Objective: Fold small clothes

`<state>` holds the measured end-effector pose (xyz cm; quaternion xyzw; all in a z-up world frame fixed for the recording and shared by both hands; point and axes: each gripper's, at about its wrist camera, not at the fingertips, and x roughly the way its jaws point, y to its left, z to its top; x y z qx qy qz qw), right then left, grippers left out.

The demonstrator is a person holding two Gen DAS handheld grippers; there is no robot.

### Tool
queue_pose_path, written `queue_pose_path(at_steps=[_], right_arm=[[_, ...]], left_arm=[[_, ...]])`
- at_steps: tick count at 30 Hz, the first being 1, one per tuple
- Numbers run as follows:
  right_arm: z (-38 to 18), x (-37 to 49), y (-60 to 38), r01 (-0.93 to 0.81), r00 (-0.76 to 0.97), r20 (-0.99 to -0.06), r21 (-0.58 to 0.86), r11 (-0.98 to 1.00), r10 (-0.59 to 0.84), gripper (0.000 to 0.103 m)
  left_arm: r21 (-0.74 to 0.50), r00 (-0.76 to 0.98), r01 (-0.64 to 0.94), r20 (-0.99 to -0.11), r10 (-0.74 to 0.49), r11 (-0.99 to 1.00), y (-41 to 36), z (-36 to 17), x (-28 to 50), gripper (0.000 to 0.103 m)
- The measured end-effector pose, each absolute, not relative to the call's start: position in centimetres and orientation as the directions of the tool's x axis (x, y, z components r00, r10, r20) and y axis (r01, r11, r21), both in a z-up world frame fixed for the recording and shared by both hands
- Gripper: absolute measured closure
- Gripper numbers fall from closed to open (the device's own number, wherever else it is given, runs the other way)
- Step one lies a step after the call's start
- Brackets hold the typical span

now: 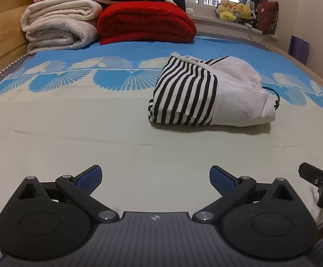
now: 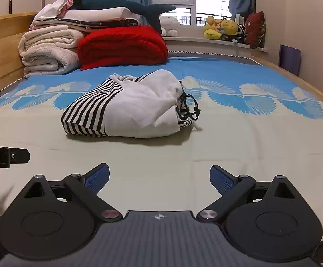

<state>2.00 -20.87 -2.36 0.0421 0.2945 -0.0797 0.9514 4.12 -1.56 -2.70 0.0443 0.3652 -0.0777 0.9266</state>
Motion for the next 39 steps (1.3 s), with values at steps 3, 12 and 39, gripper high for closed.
queue_pose_path(at_steps=[3,12,39], right_arm=[[-2.4,2.1,-20.5,0.160,0.814,-0.569,0.028,0.987,-0.116,0.006],[-2.4,2.3,-19.5,0.120,0.820,-0.562,-0.017,0.993,-0.109,0.006],[-2.5,2.4,-19.2,0.120,0.807,-0.580,-0.020,0.993,-0.109,0.006]], left_arm=[[0.027,0.718,0.182,-0.686,-0.114,0.983,-1.8,-2.9,4.2,0.000],[0.044,0.715,0.185,-0.692,-0.103,0.982,-2.2,-3.2,4.5,0.000],[0.047,0.713,0.178,-0.695,-0.096,0.983,-2.5,-3.3,4.5,0.000]])
